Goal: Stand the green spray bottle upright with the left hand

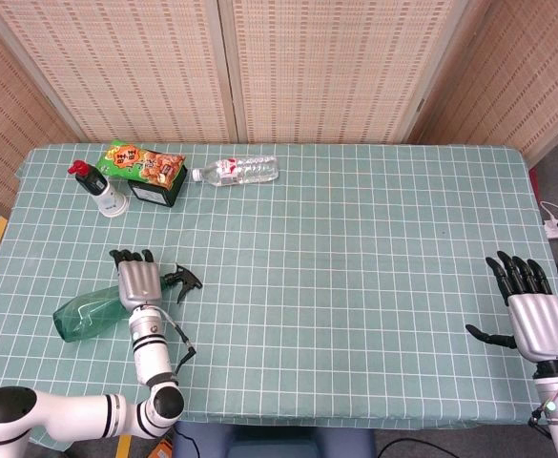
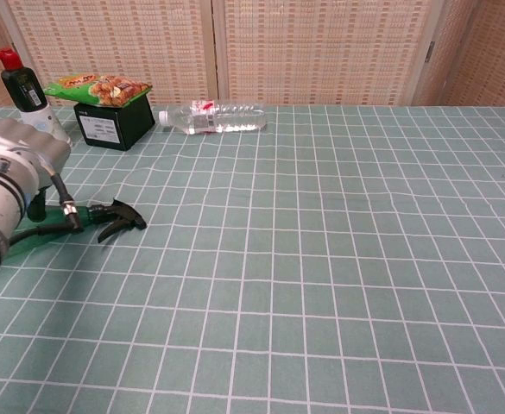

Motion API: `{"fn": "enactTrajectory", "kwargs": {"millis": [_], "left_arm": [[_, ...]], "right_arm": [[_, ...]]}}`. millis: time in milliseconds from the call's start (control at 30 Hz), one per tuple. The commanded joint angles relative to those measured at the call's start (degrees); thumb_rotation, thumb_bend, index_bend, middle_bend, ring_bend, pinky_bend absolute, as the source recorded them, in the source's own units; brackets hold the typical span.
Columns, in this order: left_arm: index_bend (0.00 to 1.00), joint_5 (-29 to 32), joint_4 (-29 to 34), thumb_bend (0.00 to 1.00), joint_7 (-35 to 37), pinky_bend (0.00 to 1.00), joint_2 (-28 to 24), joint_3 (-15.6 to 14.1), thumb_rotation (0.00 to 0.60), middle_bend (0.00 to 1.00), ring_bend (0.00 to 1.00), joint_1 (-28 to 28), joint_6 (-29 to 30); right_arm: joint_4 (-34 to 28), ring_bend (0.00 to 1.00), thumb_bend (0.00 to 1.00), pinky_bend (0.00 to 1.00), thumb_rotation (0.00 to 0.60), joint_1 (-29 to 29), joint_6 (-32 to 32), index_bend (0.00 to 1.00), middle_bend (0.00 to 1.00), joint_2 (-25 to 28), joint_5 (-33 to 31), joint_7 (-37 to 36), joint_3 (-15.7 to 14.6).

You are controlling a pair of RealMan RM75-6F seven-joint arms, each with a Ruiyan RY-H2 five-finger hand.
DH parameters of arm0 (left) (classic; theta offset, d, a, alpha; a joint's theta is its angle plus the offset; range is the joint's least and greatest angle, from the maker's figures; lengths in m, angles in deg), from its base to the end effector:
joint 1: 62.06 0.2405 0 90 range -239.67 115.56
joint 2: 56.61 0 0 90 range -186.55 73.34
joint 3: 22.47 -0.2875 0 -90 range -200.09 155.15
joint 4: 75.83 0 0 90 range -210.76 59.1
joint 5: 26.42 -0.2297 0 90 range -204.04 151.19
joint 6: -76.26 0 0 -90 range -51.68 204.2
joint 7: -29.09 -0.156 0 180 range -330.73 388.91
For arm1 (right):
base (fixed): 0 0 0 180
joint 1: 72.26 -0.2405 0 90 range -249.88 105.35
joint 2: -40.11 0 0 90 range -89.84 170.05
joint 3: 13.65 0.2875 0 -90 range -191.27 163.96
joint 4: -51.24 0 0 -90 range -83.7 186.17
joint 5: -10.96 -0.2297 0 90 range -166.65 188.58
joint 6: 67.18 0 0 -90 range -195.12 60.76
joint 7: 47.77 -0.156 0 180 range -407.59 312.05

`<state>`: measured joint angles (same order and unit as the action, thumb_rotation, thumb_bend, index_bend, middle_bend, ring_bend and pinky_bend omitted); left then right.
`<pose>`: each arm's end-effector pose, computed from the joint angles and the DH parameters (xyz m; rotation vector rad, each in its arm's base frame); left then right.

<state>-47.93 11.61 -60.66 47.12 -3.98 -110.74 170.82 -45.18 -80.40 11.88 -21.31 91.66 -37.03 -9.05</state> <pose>-0.1641 0.3697 -0.0408 -1.4488 -0.5945 0.0289 -0.3390 -0.2218 0.1586 1.4440 -0.8398 0.7452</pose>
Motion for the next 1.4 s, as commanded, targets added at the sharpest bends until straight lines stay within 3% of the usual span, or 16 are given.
{"fn": "enactTrajectory", "kwargs": {"millis": [33, 467, 833, 1133, 1400], "left_arm": [[0.16, 0.9, -0.4, 0.24, 0.7, 0.15, 0.2, -0.4, 0.6, 0.23, 0.16, 0.7, -0.4], [0.15, 2.5, -1.2, 0.24, 2.1, 0.16, 2.5, 1.1, 0.6, 0.24, 0.17, -0.1, -1.4], [0.18, 3.2, -9.0, 0.25, 3.5, 0.19, 5.6, 0.7, 0.6, 0.26, 0.19, -1.1, -6.3], [0.34, -3.8, -15.3, 0.27, 15.2, 0.33, 6.3, -1.1, 0.6, 0.42, 0.35, 1.7, -11.4], [0.47, -9.0, -15.8, 0.29, 18.4, 0.43, 6.0, -1.5, 0.6, 0.57, 0.48, 2.3, -10.2]], "right_arm": [[-0.1, 0.0, 0.0, 0.0, 0.6, -0.1, -0.1, 0.0, 0.0, 0.0, 0.0, 0.2, 0.0], [-0.5, 0.0, 0.0, 0.0, 0.6, -0.5, -0.8, 0.0, 0.0, 0.2, -0.4, 0.0, 0.1], [-0.4, 0.0, 0.0, 0.0, 0.6, -0.6, -1.1, 0.0, 0.0, 0.5, -1.0, -0.6, 0.3], [-0.7, 0.0, 0.0, 0.0, 0.6, -1.0, -2.2, 0.0, 0.0, 1.1, -1.4, -2.3, 0.2], [-0.6, 0.0, 0.0, 0.0, 0.6, -0.9, -1.8, 0.0, 0.0, 1.0, -1.0, -2.1, 0.1]]}}
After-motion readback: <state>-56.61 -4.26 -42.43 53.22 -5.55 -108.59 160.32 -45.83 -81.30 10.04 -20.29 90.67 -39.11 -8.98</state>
